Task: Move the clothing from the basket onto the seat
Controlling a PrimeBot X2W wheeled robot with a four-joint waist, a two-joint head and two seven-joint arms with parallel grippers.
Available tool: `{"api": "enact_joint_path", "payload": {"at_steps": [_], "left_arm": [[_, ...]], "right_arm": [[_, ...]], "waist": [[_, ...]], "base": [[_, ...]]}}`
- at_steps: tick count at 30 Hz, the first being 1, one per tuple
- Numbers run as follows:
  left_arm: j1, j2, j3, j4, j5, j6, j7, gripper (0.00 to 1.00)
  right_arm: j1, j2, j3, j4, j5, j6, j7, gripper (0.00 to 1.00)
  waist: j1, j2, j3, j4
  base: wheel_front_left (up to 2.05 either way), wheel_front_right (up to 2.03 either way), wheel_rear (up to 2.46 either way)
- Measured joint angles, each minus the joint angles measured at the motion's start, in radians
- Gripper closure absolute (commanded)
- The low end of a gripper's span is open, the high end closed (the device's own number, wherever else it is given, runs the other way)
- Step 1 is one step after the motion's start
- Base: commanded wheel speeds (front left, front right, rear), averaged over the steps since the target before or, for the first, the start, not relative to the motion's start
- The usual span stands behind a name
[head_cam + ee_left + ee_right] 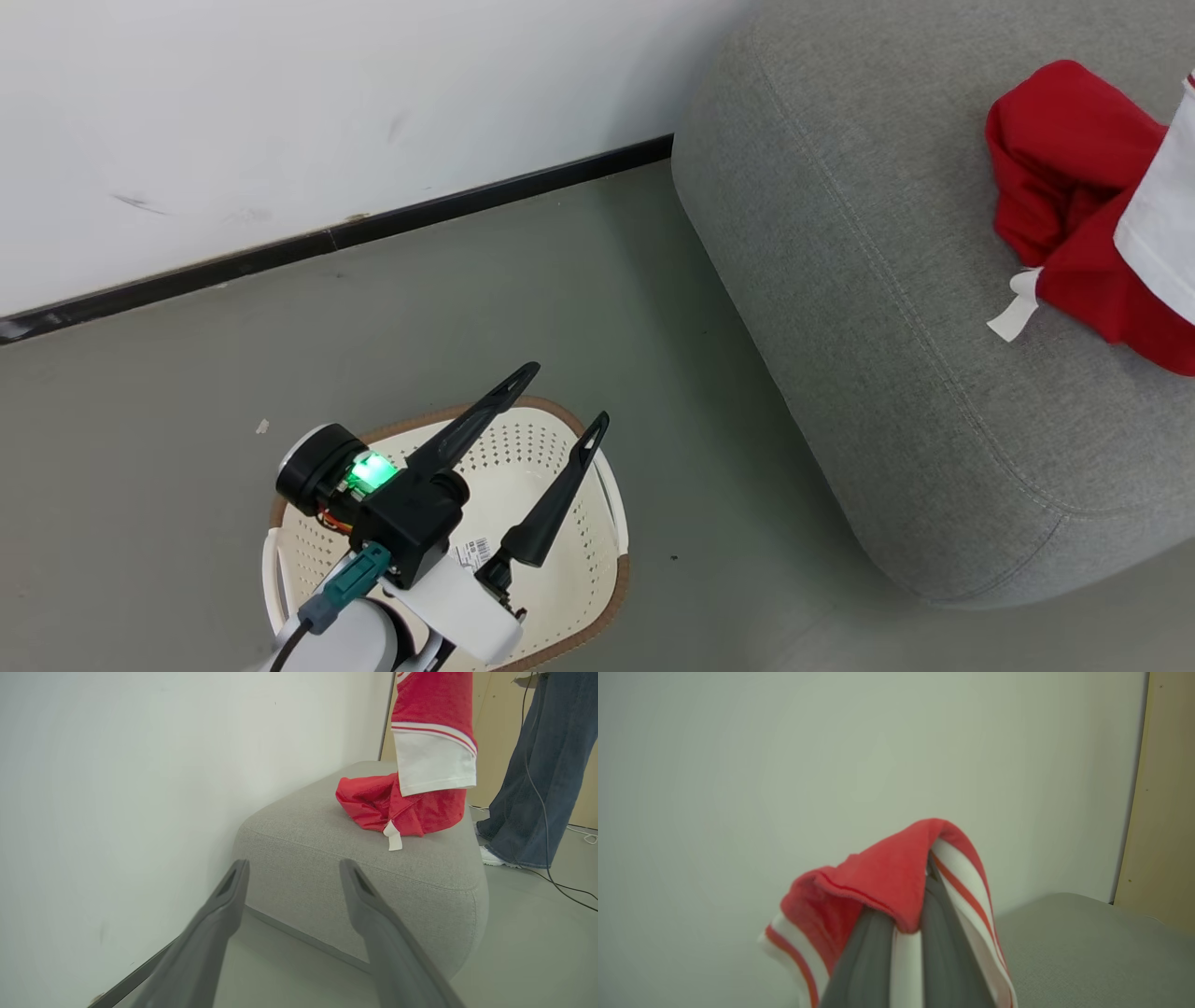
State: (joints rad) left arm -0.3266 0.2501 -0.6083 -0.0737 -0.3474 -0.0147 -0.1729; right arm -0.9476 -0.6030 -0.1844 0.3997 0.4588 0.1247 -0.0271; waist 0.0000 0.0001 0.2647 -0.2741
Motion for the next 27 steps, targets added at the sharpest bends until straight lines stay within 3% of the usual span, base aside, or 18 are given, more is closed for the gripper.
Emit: {"api": "enact_joint_path", "payload": {"at_steps": [14, 27], "left_arm": [[-0.037, 0.021, -0.001, -0.041, 0.021, -0.001, 0.05, 0.0], [-0.056, 0.039, 0.013, -0.079, 0.033, 0.001, 0.081, 0.0]], "right_arm": [[0.104, 0.066, 0.018, 0.142, -0.109, 0.0, -0.054, 1.0], [0.104, 0.133, 0.052, 0.253, -0.203, 0.0, -0.094, 1.0]], "waist": [[0.0, 0.0, 0.079, 0.011], [0.0, 0.0, 0.147, 0.032]], "base": [[0.0, 0.0, 0.0], [0.0, 0.0, 0.0]]}}
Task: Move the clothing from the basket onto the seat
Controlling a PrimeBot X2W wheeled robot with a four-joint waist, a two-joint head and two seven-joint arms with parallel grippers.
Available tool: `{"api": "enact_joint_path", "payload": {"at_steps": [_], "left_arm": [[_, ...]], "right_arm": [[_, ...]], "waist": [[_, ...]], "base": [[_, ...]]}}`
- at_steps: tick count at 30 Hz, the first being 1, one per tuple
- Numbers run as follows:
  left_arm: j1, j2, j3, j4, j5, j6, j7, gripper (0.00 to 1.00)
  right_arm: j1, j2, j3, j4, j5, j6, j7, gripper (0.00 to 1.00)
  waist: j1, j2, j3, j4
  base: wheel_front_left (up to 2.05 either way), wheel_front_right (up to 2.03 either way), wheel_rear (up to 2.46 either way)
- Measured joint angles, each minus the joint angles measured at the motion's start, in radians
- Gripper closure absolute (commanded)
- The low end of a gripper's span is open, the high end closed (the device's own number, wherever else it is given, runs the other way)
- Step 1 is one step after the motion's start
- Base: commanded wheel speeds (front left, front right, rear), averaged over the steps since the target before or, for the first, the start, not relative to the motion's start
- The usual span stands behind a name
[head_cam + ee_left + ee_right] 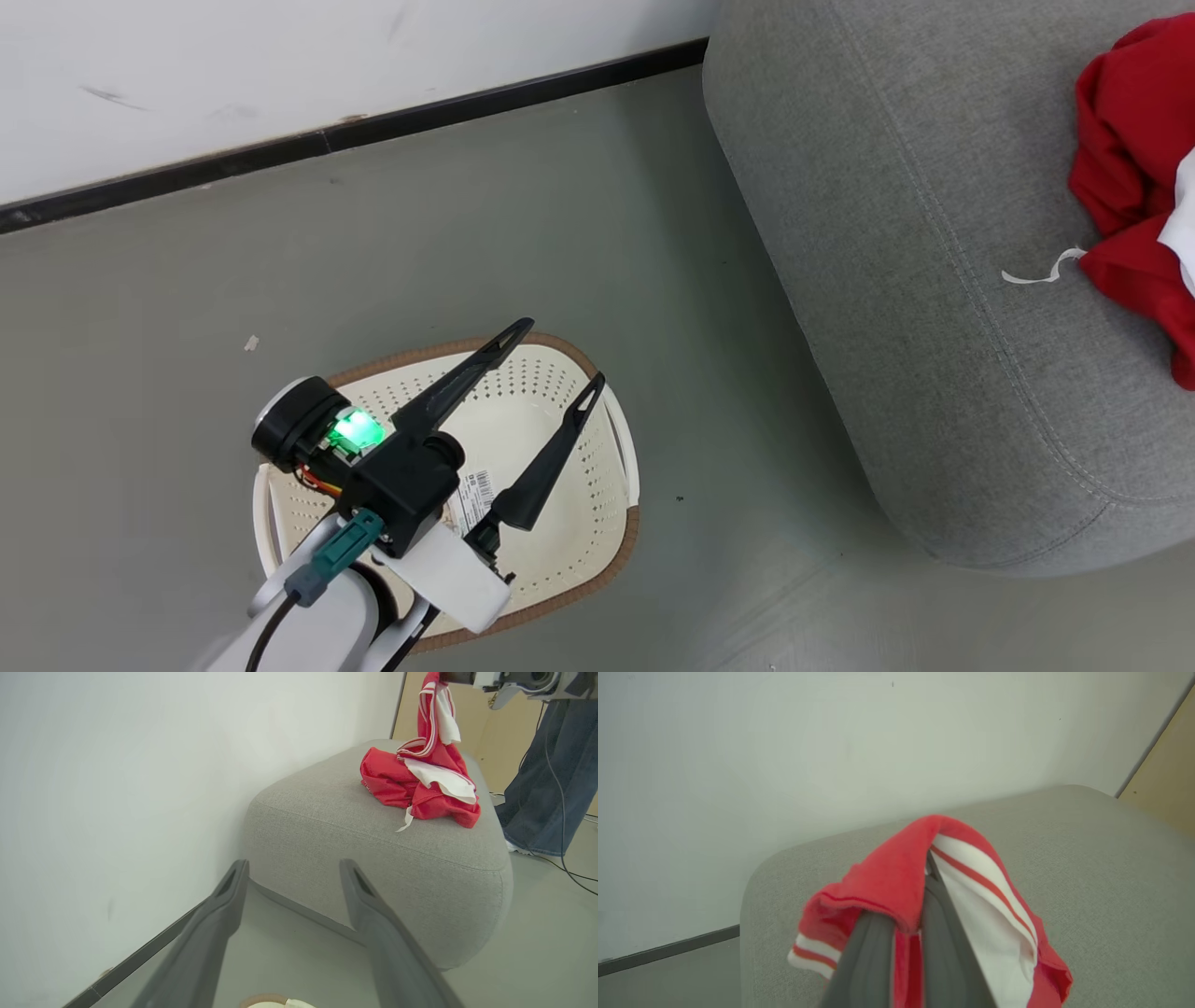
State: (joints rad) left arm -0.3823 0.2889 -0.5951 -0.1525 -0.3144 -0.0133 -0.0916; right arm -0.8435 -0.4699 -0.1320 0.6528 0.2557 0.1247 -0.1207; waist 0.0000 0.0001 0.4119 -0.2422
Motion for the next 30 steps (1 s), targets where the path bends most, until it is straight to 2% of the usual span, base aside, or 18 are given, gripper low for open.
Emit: {"api": "enact_joint_path", "payload": {"at_steps": [4, 21, 22, 23, 24, 25, 26, 30], "left_arm": [[-0.003, 0.001, 0.003, -0.005, 0.0, 0.002, 0.004, 0.0], [-0.035, 0.002, 0.017, -0.01, 0.002, 0.003, 0.0, 0.0], [-0.036, 0.002, 0.019, -0.008, 0.002, 0.003, -0.005, 0.0], [-0.036, 0.002, 0.019, -0.008, 0.002, 0.003, -0.005, 0.0], [-0.037, 0.002, 0.021, -0.006, 0.002, 0.003, -0.007, 0.0], [-0.037, 0.002, 0.021, -0.003, 0.002, 0.003, -0.008, 0.0], [-0.037, 0.002, 0.021, -0.001, 0.002, 0.003, -0.009, 0.0], [-0.037, 0.001, 0.025, 0.008, 0.001, 0.003, -0.017, 0.0]], "right_arm": [[0.0, 0.031, 0.027, 0.018, -0.006, 0.0, -0.014, 1.0], [0.04, 0.071, 0.081, 0.112, -0.021, 0.0, -0.085, 1.0], [0.04, 0.073, 0.082, 0.115, -0.021, 0.0, -0.091, 0.83], [0.04, 0.073, 0.082, 0.115, -0.021, 0.0, -0.091, 0.77], [0.04, 0.077, 0.082, 0.117, -0.021, 0.0, -0.092, 0.56], [0.04, 0.082, 0.084, 0.12, -0.021, 0.0, -0.096, 0.23], [0.041, 0.086, 0.087, 0.123, -0.021, 0.0, -0.1, 0.01], [0.052, 0.098, 0.092, 0.122, -0.014, 0.0, -0.109, 0.0]], "waist": [[0.0, -0.0001, 0.018, 0.006], [0.0, -0.0001, 0.058, 0.005], [0.0, 0.0, 0.057, 0.004], [0.0, 0.0, 0.057, 0.004], [0.0, 0.0, 0.056, 0.002], [0.0, 0.0, 0.054, 0.0], [0.0, -0.0001, 0.052, -0.001], [0.0, 0.0, 0.043, -0.007]], "base": [[0.0, 0.0, 0.0], [0.0, 0.0, 0.0], [0.0, 0.0, 0.0], [0.0, 0.0, 0.0], [0.0, 0.0, 0.0], [0.0, 0.0, 0.0], [0.0, 0.0, 0.0], [0.0, 0.0, 0.0]]}}
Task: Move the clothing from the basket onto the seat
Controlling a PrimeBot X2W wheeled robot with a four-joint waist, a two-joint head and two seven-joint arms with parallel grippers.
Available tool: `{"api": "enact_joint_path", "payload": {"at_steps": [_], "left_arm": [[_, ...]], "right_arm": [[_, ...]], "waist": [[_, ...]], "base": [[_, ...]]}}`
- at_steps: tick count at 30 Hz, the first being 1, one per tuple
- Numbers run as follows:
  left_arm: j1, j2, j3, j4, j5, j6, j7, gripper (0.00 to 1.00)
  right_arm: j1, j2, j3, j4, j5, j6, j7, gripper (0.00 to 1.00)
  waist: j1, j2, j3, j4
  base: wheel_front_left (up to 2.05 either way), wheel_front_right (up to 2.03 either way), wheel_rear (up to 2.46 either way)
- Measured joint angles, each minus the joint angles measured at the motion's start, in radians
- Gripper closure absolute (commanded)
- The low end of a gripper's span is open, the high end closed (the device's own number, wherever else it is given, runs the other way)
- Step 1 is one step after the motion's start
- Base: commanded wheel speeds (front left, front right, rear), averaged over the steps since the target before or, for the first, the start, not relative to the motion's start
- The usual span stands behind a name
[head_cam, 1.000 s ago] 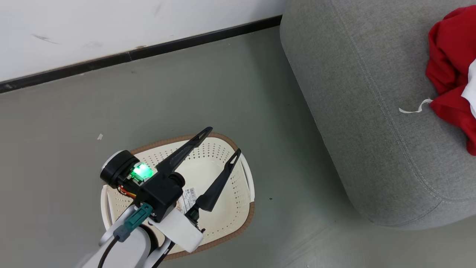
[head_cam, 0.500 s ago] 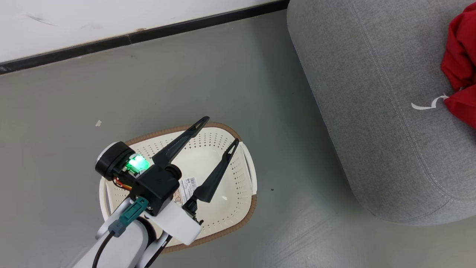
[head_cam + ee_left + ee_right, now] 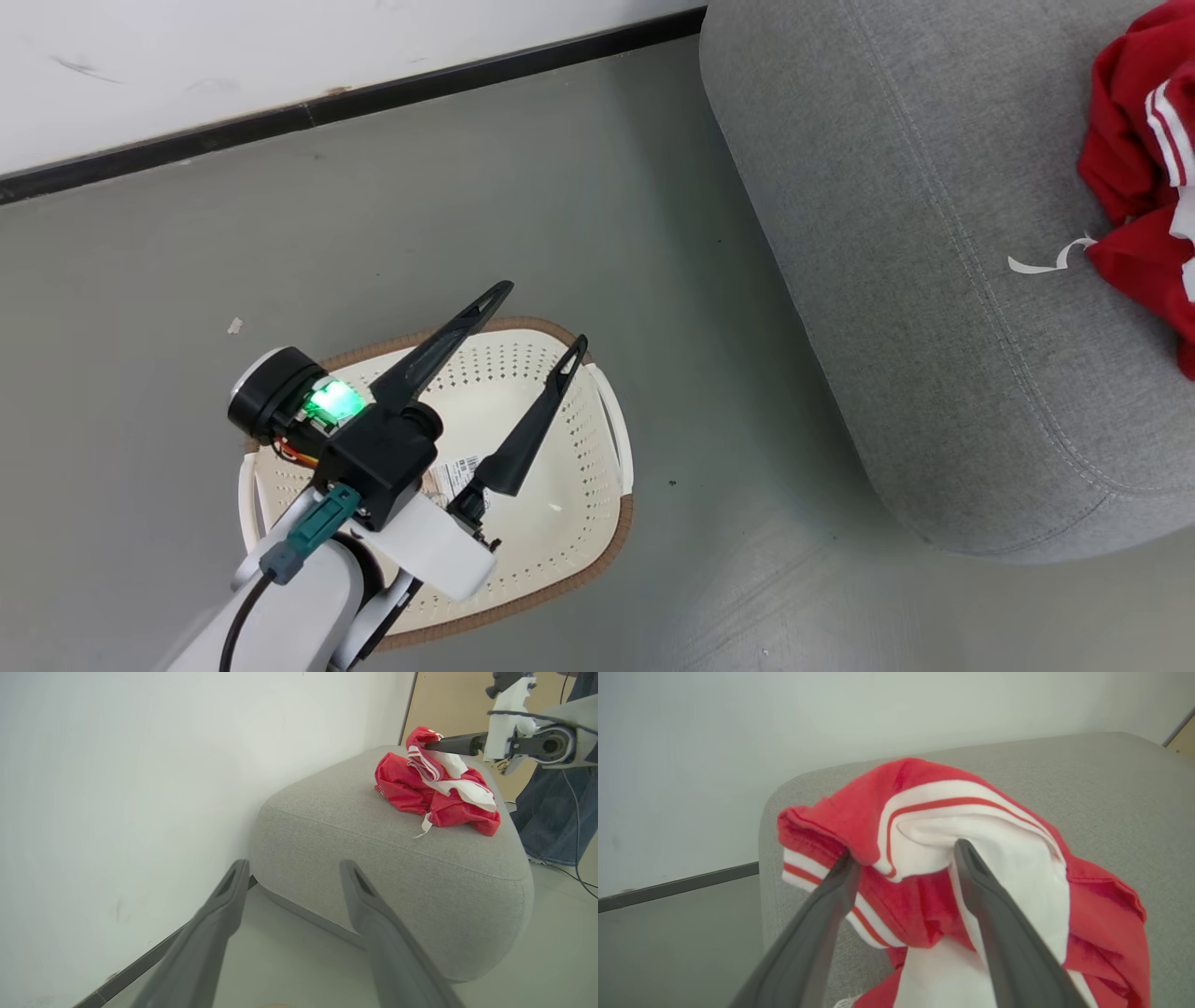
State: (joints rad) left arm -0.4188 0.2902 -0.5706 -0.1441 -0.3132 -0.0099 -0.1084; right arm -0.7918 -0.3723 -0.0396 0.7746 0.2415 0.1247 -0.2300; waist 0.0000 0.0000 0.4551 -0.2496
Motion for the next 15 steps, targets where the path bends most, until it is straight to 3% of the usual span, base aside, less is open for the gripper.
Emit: {"api": "enact_joint_path", "payload": {"at_steps": [15], "left_arm": [[0.003, -0.009, 0.027, 0.045, -0.013, 0.017, -0.056, 0.0]], "right_arm": [[0.122, 0.017, 0.048, -0.157, 0.031, 0.0, -0.018, 0.0]], "waist": [[0.0, 0.0, -0.062, -0.026]], "base": [[0.0, 0.0, 0.0]]}}
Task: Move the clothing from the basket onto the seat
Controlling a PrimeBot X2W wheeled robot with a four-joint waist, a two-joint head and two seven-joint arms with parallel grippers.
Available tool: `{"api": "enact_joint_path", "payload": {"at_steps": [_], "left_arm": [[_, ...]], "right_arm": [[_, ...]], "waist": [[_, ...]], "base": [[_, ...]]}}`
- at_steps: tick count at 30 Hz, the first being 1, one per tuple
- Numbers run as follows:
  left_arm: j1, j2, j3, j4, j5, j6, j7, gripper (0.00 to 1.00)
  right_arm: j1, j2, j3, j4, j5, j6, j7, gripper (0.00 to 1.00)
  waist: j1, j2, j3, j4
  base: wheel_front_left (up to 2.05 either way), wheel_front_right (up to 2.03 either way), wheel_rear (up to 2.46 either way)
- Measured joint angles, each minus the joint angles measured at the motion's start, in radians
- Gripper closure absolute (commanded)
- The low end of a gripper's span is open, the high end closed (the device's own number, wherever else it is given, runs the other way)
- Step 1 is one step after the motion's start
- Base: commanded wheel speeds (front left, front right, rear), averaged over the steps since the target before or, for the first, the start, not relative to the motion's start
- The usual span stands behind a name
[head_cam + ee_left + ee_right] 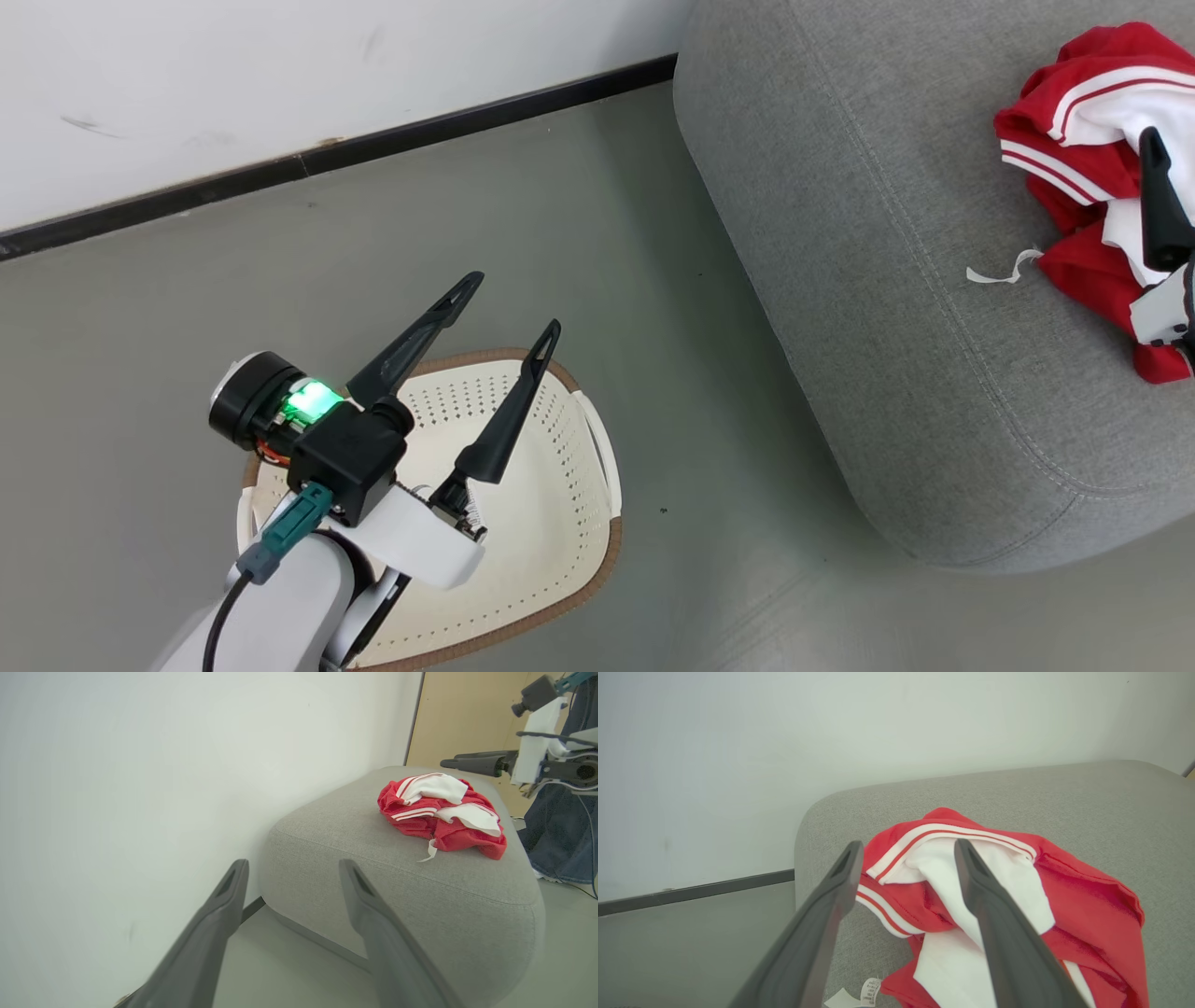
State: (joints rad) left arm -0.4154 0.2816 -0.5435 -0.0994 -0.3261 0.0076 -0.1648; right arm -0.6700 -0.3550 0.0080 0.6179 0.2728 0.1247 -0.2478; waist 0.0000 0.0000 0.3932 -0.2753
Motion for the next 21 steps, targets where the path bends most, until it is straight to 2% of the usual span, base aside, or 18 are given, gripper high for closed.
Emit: {"api": "enact_joint_path", "payload": {"at_steps": [11, 21], "left_arm": [[0.051, -0.012, 0.067, 0.052, -0.029, 0.046, -0.049, 0.0], [0.129, -0.026, 0.171, 0.11, -0.062, 0.132, -0.07, 0.0]], "right_arm": [[0.03, 0.019, 0.067, -0.218, -0.018, 0.0, 0.0, 0.0], [0.066, 0.091, 0.151, -0.294, -0.053, 0.0, -0.002, 0.0]], "waist": [[0.0, 0.0, -0.07, 0.008], [0.0, 0.0, -0.136, 0.051]], "base": [[0.0, 0.0, 0.0], [0.0, 0.0, 0.0]]}}
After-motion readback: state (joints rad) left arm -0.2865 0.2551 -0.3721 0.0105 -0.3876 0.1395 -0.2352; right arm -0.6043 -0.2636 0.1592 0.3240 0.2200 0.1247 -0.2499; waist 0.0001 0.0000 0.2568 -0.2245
